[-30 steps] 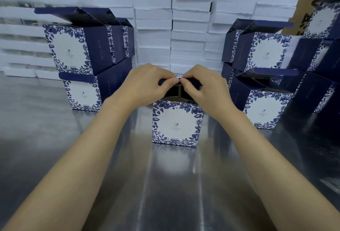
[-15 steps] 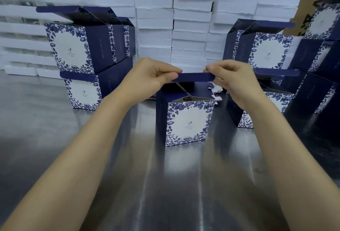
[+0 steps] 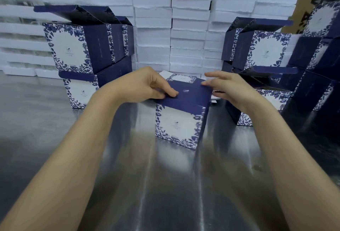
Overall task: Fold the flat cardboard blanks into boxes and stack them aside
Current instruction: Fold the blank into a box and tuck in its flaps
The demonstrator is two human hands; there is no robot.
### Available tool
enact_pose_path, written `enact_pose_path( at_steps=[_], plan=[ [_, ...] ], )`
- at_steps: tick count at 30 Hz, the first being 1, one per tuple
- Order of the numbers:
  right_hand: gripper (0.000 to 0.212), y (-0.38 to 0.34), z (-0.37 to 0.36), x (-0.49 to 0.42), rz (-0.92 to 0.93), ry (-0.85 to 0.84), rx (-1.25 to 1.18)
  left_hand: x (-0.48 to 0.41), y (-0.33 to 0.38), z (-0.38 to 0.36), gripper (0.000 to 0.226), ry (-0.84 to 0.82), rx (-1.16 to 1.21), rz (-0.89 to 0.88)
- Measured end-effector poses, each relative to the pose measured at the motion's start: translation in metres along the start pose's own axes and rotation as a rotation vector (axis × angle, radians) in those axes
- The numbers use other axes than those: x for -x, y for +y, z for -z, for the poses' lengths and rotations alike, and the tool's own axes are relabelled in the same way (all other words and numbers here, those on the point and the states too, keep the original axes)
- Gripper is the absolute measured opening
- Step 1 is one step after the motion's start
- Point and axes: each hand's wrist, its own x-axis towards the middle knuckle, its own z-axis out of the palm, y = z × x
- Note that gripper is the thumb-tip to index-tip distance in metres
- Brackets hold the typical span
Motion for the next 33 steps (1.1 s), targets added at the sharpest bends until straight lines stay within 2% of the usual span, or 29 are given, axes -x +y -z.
enact_pose_path(
  at_steps=[3,5,8,10,14,16,19,21,24,28,33],
  plan=[
    [0.019,-0.004,-0.007,0.003,0.041,-0.133,0.028,-0.002,-0.008,0.006,0.034,0.192,-0.206,0.104],
    [0.014,-0.009,-0.014,0.008,0.047,-0.256,0.074,-0.004,-0.014,0.008,0.021,0.191,-0.269,0.184],
    [0.012,-0.017,-0.027,0.014,0.059,-0.394,0.126,-0.010,-0.018,0.001,0.042,0.174,-0.246,0.252],
    [0.013,-0.021,-0.035,0.017,0.071,-0.409,0.135,-0.015,-0.018,-0.010,0.036,0.218,-0.266,0.242],
    [0.014,-0.019,-0.046,0.014,0.115,-0.248,0.237,-0.022,-0.015,-0.028,0.030,0.239,-0.307,0.226],
    [0.041,-0.009,-0.047,0.010,0.050,-0.247,0.193,-0.022,-0.015,-0.029,0.029,0.231,-0.304,0.210],
    [0.092,0.005,-0.051,0.004,-0.095,-0.323,-0.091,-0.019,-0.015,-0.026,0.033,0.163,-0.242,0.191],
    [0.104,0.011,-0.054,-0.001,-0.134,-0.298,-0.169,-0.018,-0.015,-0.024,0.035,0.117,-0.212,0.164],
    [0.101,0.015,-0.063,-0.004,-0.118,-0.211,-0.208,-0.019,-0.014,-0.025,0.036,0.099,-0.221,0.145],
    [0.087,0.020,-0.076,-0.004,-0.057,0.021,-0.241,-0.019,-0.014,-0.025,0.036,0.087,-0.221,0.145],
    [0.072,0.017,-0.086,-0.002,-0.030,0.130,-0.322,-0.019,-0.015,-0.024,0.035,0.073,-0.194,0.151]
  ],
)
